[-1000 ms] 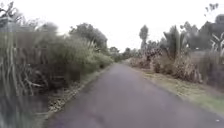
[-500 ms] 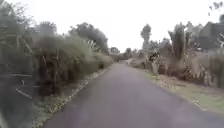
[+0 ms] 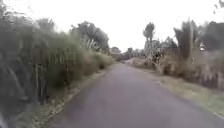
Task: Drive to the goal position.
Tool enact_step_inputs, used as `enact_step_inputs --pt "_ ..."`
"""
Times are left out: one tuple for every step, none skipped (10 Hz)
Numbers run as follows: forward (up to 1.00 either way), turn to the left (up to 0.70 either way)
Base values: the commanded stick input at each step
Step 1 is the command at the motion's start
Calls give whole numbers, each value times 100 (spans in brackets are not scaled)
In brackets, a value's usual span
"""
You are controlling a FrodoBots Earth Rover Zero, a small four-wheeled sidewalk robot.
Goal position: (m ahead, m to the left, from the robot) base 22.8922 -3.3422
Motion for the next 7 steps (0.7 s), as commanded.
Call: enact_step_inputs --pt "85 -34" --pt "85 -34" --pt "85 -34" --pt "85 -29" --pt "85 -17" --pt "85 -5" --pt "85 0"
